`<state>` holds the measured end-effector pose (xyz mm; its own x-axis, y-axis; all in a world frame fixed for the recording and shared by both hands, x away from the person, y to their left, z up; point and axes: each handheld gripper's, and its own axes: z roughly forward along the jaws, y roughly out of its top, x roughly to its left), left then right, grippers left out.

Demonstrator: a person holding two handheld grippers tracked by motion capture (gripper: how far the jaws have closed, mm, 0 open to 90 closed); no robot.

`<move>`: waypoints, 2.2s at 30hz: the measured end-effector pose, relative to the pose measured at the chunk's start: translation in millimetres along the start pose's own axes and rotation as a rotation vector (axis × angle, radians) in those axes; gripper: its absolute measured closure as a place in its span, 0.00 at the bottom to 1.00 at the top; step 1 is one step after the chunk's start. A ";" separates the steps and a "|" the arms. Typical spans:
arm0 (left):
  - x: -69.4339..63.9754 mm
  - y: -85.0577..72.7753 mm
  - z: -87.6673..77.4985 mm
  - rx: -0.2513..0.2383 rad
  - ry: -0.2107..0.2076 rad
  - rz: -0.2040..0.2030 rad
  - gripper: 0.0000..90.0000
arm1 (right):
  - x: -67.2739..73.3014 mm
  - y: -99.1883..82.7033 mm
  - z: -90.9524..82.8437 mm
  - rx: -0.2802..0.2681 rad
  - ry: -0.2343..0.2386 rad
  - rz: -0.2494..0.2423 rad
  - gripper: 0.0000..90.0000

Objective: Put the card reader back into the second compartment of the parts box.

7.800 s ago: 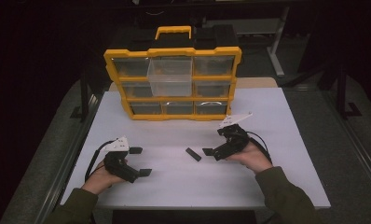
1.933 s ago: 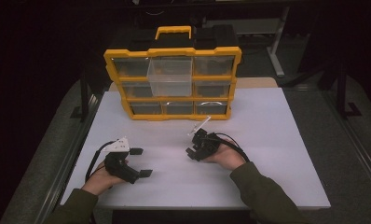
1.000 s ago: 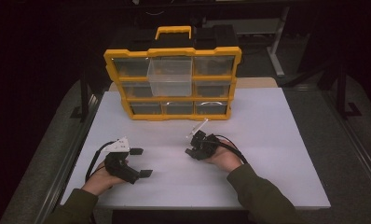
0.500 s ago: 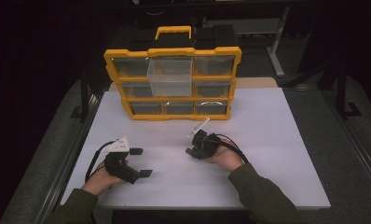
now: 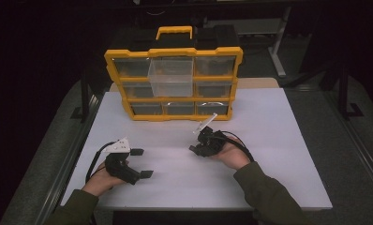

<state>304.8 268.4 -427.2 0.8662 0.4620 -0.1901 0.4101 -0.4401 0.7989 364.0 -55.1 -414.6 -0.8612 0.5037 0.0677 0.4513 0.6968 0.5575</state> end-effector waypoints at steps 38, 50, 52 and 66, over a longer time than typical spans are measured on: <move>0.4 -0.1 -0.1 -0.007 -0.001 -0.007 0.00 | -9.7 21.3 -60.1 -0.038 0.037 -0.045 0.80; 0.6 0.0 -0.5 -0.010 -0.002 -0.010 0.00 | -14.8 31.8 -80.2 -0.060 0.041 -0.055 0.80; 0.6 0.1 -0.4 -0.011 -0.002 -0.012 0.00 | -15.9 35.7 -87.1 -0.067 0.042 -0.055 0.80; 0.5 0.2 -0.8 -0.015 -0.001 -0.016 0.00 | -21.9 60.8 -125.8 -0.107 0.029 -0.079 0.80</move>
<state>305.1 269.2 -426.6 0.8599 0.4683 -0.2030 0.4192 -0.4213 0.8042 380.9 -88.0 -278.1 -0.9002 0.4334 0.0432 0.3557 0.6744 0.6470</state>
